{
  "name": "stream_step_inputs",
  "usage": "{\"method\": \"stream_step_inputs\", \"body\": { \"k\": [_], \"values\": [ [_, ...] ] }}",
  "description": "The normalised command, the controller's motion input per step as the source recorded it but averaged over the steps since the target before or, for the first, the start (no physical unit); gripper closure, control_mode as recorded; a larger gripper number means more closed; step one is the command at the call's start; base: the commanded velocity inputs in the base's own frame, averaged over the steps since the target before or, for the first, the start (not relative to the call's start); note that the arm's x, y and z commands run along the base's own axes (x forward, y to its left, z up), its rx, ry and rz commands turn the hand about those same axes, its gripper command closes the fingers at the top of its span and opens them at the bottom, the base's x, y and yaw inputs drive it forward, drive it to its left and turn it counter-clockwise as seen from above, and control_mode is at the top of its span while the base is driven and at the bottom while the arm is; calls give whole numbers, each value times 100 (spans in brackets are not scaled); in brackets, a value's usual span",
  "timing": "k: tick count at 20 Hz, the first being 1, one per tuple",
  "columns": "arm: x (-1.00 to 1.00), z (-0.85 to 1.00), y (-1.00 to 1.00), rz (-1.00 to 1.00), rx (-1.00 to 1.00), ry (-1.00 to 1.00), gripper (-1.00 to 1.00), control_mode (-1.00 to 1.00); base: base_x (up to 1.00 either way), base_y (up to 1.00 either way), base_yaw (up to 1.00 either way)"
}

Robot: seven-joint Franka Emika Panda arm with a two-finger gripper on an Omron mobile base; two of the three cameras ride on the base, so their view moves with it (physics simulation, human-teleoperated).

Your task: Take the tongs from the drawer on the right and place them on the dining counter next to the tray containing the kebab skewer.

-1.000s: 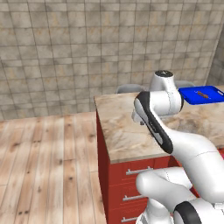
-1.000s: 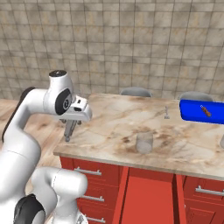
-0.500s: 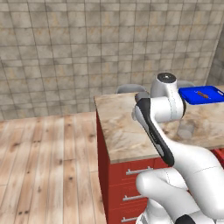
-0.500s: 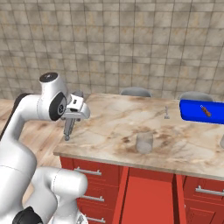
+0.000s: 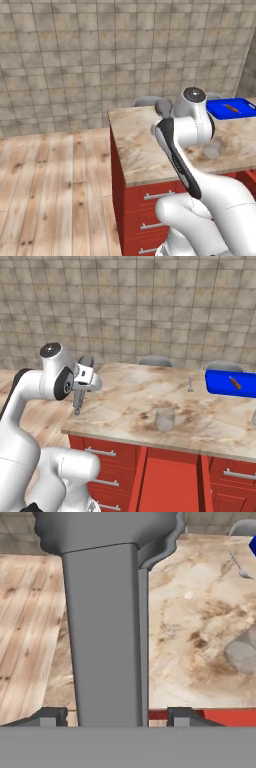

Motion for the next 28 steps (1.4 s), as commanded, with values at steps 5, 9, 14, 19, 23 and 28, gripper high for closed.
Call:
{"method": "stream_step_inputs", "body": {
  "k": [5,9,14,19,23,28],
  "values": [
    [0,13,8,0,-1,-12,100,-100,0,0,0],
    [0,9,11,-1,0,-3,100,-100,0,0,0],
    [0,0,0,0,0,0,100,100,-7,2,-1],
    [0,0,0,0,0,0,100,100,-22,2,0],
    [0,0,0,0,0,0,100,100,-64,12,0],
    [0,0,0,0,0,0,100,100,-72,59,0]
  ]
}}
